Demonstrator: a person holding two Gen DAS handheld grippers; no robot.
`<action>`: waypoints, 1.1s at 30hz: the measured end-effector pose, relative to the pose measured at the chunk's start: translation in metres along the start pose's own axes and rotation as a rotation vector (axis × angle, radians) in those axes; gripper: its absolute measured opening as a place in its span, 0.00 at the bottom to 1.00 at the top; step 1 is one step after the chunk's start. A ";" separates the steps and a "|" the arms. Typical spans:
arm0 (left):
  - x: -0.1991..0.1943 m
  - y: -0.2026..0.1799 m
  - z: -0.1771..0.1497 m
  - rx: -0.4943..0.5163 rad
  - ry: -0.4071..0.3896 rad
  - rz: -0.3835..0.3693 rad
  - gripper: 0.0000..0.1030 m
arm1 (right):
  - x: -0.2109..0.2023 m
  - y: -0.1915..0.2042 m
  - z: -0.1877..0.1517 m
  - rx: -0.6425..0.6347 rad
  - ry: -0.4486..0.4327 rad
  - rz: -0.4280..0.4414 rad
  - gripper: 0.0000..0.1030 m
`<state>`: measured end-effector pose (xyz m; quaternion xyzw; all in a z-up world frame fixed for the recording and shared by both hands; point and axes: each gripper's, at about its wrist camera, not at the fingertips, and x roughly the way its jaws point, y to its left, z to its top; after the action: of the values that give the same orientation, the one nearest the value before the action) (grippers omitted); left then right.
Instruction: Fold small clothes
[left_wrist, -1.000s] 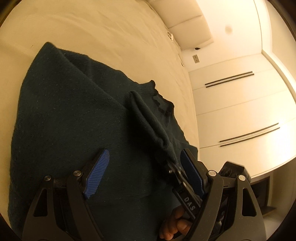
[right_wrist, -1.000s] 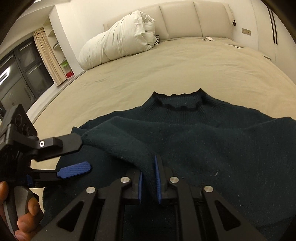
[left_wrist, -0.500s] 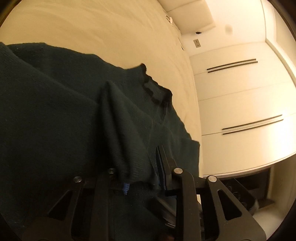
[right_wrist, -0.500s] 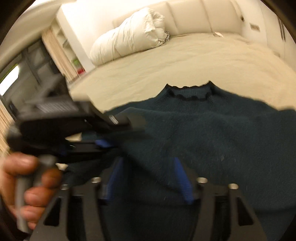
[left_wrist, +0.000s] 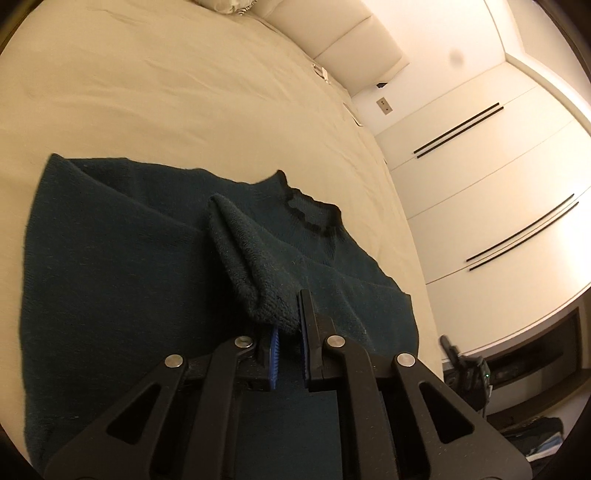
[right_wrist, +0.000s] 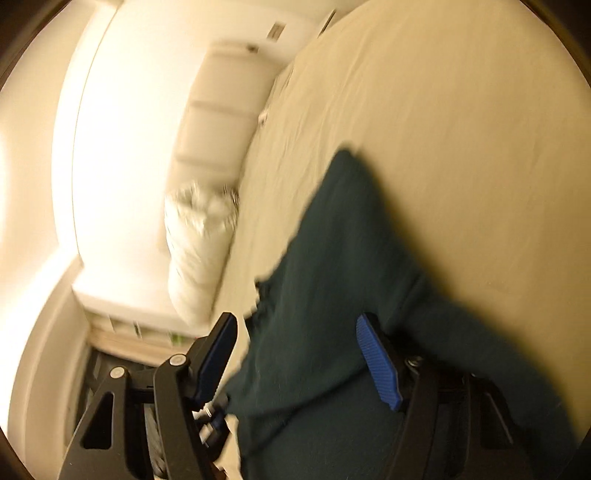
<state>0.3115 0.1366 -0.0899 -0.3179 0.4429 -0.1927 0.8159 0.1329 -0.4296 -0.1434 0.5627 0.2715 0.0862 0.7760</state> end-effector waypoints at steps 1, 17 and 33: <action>-0.001 0.004 -0.002 -0.001 -0.002 0.005 0.08 | -0.003 -0.007 0.007 0.034 -0.021 0.025 0.68; 0.001 0.042 -0.020 -0.068 0.017 0.001 0.08 | -0.026 0.002 -0.023 0.124 -0.007 -0.003 0.73; -0.004 0.027 -0.036 -0.074 0.023 -0.036 0.08 | 0.027 -0.001 0.016 0.094 -0.068 -0.009 0.69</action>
<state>0.2792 0.1465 -0.1209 -0.3535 0.4534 -0.1943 0.7948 0.1636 -0.4310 -0.1501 0.5998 0.2512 0.0505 0.7580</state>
